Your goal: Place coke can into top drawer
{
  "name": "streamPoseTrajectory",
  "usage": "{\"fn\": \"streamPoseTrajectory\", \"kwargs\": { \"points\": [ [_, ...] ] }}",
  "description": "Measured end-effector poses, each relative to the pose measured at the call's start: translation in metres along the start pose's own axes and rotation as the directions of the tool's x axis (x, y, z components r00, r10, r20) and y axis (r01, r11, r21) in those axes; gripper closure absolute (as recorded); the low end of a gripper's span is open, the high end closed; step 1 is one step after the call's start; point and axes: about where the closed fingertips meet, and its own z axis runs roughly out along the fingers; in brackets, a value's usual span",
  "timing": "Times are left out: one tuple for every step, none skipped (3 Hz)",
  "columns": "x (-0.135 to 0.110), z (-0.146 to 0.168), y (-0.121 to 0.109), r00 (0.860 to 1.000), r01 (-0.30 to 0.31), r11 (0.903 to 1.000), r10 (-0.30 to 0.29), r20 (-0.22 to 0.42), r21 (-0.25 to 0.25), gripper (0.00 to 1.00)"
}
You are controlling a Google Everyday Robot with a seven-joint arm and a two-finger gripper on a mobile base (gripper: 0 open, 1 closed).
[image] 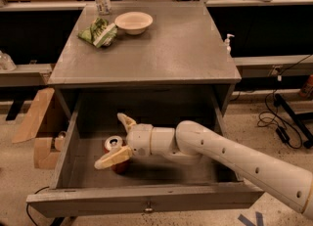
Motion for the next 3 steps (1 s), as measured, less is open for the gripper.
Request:
{"fn": "streamPoseTrajectory", "kwargs": {
  "points": [
    [-0.02, -0.002, -0.01, 1.0, -0.002, 1.0, 0.002, -0.031, -0.008, 0.0],
    [-0.069, -0.009, -0.037, 0.995, -0.015, 0.9994, 0.012, -0.097, -0.031, 0.0],
    [-0.113, -0.022, -0.059, 0.987, -0.025, 0.9984, 0.017, -0.157, -0.051, 0.0]
  ]
}}
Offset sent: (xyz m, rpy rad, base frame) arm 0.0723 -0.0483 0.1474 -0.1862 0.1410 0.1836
